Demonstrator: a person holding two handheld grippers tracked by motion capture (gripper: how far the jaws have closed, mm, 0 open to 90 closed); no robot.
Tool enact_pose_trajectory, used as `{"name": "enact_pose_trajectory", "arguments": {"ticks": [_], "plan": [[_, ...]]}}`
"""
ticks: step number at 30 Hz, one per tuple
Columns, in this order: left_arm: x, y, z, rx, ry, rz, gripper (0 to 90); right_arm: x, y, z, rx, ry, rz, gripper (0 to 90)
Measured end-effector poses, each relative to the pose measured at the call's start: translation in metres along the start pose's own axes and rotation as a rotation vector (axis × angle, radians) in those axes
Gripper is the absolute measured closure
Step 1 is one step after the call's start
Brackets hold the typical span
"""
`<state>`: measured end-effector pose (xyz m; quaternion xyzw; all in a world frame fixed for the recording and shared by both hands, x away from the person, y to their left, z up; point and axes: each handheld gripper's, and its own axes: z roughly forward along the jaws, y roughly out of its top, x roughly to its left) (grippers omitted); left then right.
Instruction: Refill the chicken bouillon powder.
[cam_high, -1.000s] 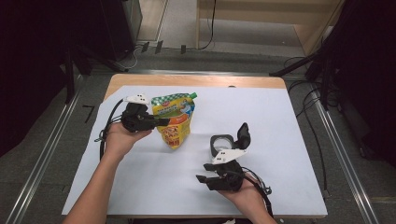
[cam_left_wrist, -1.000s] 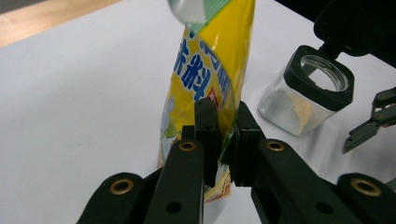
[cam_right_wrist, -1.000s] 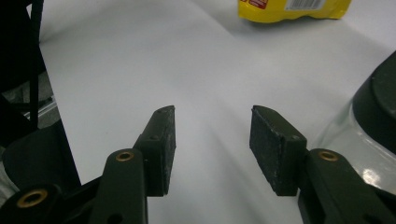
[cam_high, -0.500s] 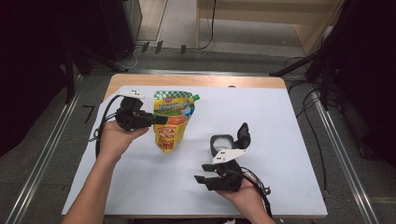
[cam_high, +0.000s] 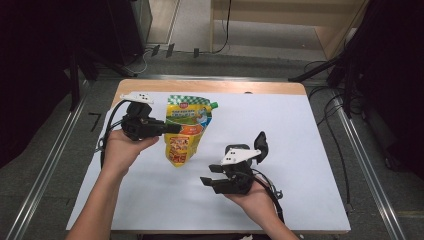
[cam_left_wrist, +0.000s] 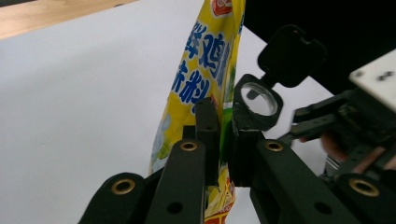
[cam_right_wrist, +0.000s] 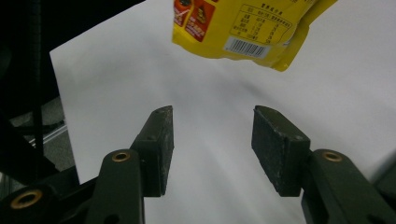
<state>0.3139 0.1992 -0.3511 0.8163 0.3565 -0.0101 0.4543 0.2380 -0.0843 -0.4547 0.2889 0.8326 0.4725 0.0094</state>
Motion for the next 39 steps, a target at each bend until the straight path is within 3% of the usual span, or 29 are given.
{"name": "enact_pose_trajectory", "arguments": {"ticks": [2, 8, 13, 17, 22, 28, 33, 34, 37, 39], "plan": [[-0.003, 0.001, -0.002, -0.004, -0.014, 0.0, 86.4, -0.002, 0.002, 0.01, 0.001, 0.0, 0.03, 49.8], [-0.014, 0.002, -0.01, -0.016, -0.035, 0.018, 86.3, -0.005, -0.002, 0.029, 0.008, -0.018, 0.046, 49.8], [-0.021, 0.001, -0.011, -0.016, -0.06, 0.015, 86.4, -0.004, -0.006, 0.039, 0.024, -0.029, 0.019, 49.8], [-0.027, 0.001, -0.009, -0.012, -0.101, 0.015, 86.4, -0.004, -0.007, 0.046, 0.014, -0.046, 0.028, 50.0], [-0.035, 0.001, -0.005, 0.004, -0.116, 0.025, 86.4, -0.005, -0.009, 0.052, 0.002, -0.072, 0.028, 52.4], [-0.043, 0.001, -0.007, 0.001, -0.18, 0.001, 86.4, -0.006, -0.017, 0.058, -0.031, -0.115, 0.04, 52.9], [-0.046, 0.0, -0.008, 0.01, -0.192, -0.009, 86.3, -0.007, -0.021, 0.059, -0.068, -0.142, 0.038, 53.3], [-0.045, 0.0, -0.007, 0.012, -0.202, -0.021, 86.3, -0.006, -0.021, 0.057, -0.096, -0.153, 0.033, 53.6], [-0.04, -0.004, -0.004, 0.012, -0.217, -0.061, 86.3, -0.004, -0.02, 0.056, -0.101, -0.172, 0.011, 54.7], [-0.038, -0.005, -0.001, 0.016, -0.198, -0.067, 86.3, 0.001, -0.018, 0.054, -0.136, -0.134, -0.016, 57.5]]}}
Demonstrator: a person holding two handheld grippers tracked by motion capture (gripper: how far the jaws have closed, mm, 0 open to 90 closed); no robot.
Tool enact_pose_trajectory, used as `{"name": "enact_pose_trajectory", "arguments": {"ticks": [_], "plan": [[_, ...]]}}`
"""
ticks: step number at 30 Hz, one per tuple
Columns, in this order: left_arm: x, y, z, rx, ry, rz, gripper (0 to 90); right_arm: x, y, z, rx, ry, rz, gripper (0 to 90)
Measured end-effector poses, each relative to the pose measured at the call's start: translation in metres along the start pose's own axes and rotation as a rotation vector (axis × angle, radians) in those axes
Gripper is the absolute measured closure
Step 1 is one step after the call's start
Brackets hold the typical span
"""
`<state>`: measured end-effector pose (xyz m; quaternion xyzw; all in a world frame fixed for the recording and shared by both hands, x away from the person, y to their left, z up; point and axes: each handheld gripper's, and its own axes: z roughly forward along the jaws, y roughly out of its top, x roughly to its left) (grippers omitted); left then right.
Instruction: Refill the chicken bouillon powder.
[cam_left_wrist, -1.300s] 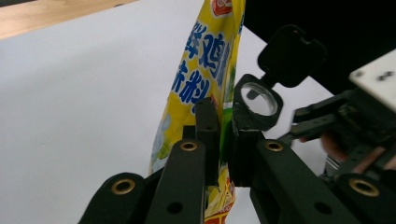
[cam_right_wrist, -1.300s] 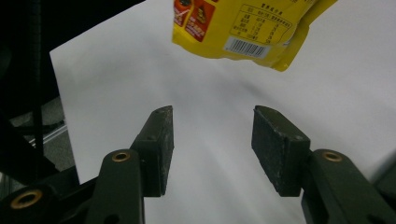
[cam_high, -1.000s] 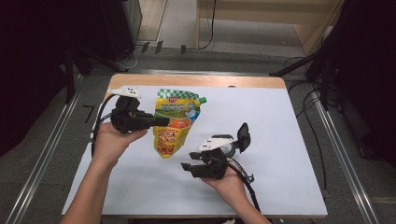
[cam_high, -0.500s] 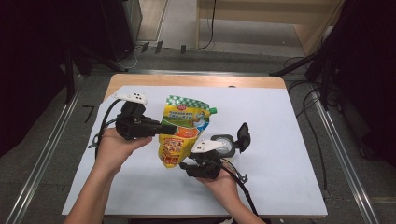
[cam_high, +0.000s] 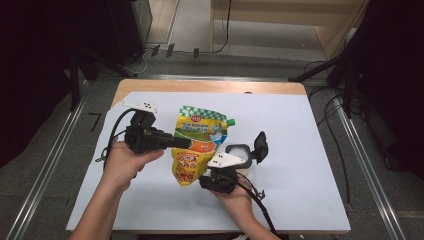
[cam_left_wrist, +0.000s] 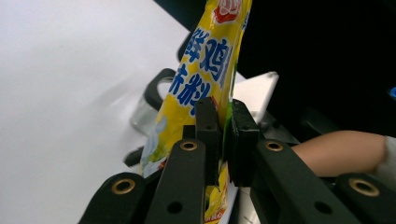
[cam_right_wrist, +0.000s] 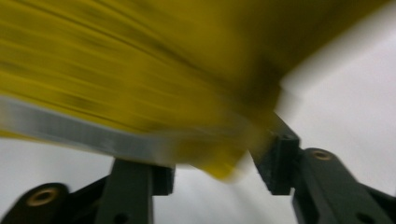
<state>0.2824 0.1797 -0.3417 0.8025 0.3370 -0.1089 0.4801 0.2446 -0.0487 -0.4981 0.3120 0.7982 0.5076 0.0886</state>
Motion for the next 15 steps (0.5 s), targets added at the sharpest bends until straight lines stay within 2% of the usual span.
{"name": "enact_pose_trajectory", "arguments": {"ticks": [1, 2, 3, 4, 5, 8, 13, 15], "plan": [[0.0, 0.0, 0.001, -0.003, 0.009, 0.0, 86.3, 0.004, 0.001, 0.0, -0.002, -0.002, -0.03, 57.5], [0.001, -0.001, 0.002, 0.008, 0.028, 0.002, 86.2, 0.011, 0.003, -0.001, 0.006, -0.022, -0.094, 53.9], [0.001, -0.001, 0.002, 0.008, 0.028, 0.002, 86.2, 0.011, 0.003, -0.001, 0.006, -0.022, -0.094, 53.9], [0.001, -0.001, 0.003, 0.009, 0.028, 0.0, 86.3, 0.015, 0.002, -0.001, 0.008, -0.026, -0.128, 52.4], [0.002, -0.001, 0.004, 0.01, 0.037, -0.001, 86.3, 0.016, 0.002, -0.002, 0.004, -0.031, -0.139, 51.1], [0.004, -0.001, 0.005, -0.006, 0.03, -0.007, 86.2, 0.02, 0.004, -0.005, -0.009, -0.041, -0.158, 50.8], [0.005, -0.002, 0.006, -0.016, 0.04, -0.008, 85.9, 0.02, 0.006, -0.009, -0.002, -0.038, -0.146, 50.7], [0.004, -0.002, 0.009, -0.012, 0.041, -0.003, 86.4, 0.021, 0.006, -0.01, -0.004, -0.048, -0.166, 50.4]]}}
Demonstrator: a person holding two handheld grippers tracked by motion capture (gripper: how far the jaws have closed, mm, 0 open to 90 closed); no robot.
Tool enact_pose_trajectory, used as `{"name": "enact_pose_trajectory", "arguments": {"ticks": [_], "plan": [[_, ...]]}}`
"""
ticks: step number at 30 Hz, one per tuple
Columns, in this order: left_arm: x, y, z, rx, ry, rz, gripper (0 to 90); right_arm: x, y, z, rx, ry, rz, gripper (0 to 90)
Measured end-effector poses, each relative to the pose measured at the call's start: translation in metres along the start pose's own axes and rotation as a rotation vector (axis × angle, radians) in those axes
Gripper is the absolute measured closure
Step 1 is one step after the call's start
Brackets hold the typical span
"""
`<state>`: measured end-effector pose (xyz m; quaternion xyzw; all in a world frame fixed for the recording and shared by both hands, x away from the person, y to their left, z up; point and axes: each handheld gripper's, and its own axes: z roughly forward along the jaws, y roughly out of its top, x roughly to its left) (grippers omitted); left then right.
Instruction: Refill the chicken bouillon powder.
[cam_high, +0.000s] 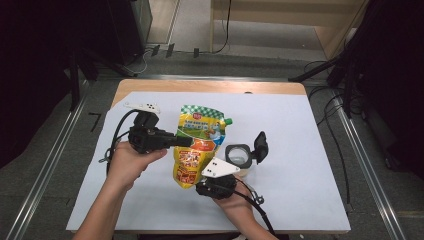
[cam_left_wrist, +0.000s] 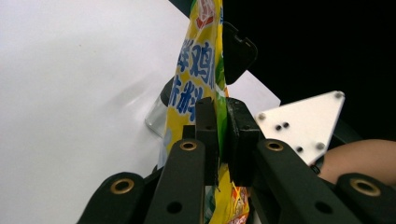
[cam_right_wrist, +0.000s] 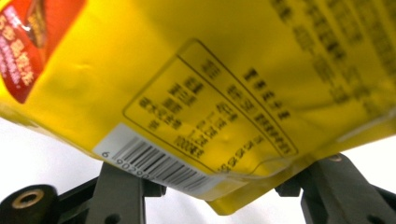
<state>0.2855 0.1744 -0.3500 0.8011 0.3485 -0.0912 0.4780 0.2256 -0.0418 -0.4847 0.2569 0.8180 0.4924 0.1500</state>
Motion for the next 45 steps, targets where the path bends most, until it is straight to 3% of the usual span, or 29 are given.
{"name": "enact_pose_trajectory", "arguments": {"ticks": [21, 33, 38, 45], "plan": [[-0.003, -0.001, 0.023, 0.025, 0.012, 0.025, 83.3, 0.007, -0.006, -0.005, 0.039, -0.011, 0.03, 54.8], [-0.006, 0.001, 0.037, 0.054, 0.003, 0.044, 81.1, 0.012, -0.007, -0.013, 0.053, 0.019, 0.07, 57.5], [-0.007, 0.002, 0.042, 0.054, -0.009, 0.044, 80.3, 0.019, -0.005, -0.016, 0.044, 0.037, 0.057, 59.9], [-0.01, 0.002, 0.046, 0.064, 0.004, 0.054, 78.9, 0.019, -0.004, -0.018, 0.045, 0.06, 0.082, 60.7]]}}
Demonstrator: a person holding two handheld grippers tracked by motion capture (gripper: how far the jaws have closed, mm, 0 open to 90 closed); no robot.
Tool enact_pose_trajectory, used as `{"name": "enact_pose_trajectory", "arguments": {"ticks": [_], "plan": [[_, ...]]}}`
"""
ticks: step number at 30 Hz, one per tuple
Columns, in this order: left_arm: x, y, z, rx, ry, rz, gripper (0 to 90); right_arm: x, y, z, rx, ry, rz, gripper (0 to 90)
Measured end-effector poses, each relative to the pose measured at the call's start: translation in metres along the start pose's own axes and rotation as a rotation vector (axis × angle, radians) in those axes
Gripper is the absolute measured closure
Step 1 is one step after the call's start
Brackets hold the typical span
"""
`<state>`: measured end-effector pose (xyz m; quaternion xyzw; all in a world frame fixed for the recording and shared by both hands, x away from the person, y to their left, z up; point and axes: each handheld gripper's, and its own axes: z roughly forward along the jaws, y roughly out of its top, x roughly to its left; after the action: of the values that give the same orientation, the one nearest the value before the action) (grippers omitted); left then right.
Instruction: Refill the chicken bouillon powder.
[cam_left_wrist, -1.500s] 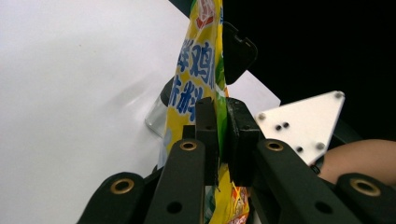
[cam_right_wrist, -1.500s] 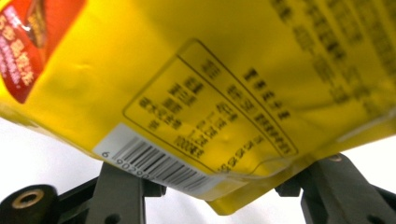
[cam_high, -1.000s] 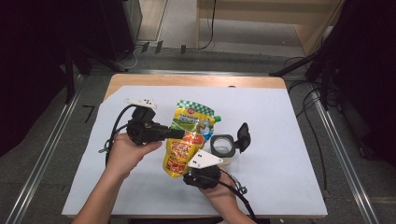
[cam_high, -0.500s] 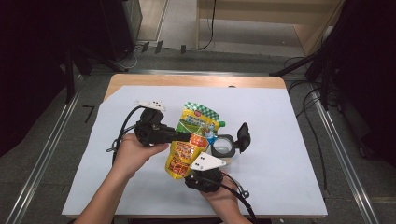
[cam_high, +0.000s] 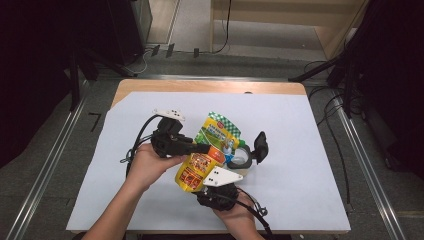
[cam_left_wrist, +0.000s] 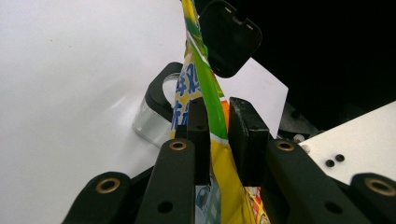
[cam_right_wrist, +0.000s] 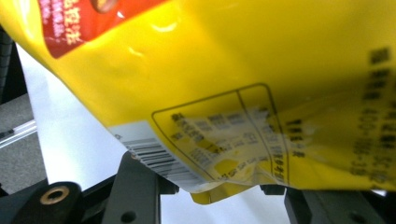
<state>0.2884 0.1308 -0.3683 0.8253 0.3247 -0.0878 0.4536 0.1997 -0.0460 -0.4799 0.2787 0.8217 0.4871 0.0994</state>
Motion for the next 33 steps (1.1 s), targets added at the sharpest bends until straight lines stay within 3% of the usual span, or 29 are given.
{"name": "enact_pose_trajectory", "arguments": {"ticks": [7, 15, 29, 33], "plan": [[-0.001, 0.0, 0.0, 0.006, 0.007, 0.001, 78.3, 0.002, 0.002, -0.001, 0.0, 0.019, 0.004, 61.4], [-0.004, 0.0, 0.005, 0.013, 0.028, -0.004, 76.6, 0.004, 0.005, -0.002, 0.003, 0.071, 0.044, 61.7], [-0.004, -0.004, 0.014, -0.008, 0.048, 0.024, 71.2, 0.005, 0.011, -0.005, 0.0, 0.132, 0.099, 60.9], [-0.004, -0.003, 0.015, -0.005, 0.044, -0.003, 69.2, 0.007, 0.015, -0.007, -0.002, 0.138, 0.094, 60.3]]}}
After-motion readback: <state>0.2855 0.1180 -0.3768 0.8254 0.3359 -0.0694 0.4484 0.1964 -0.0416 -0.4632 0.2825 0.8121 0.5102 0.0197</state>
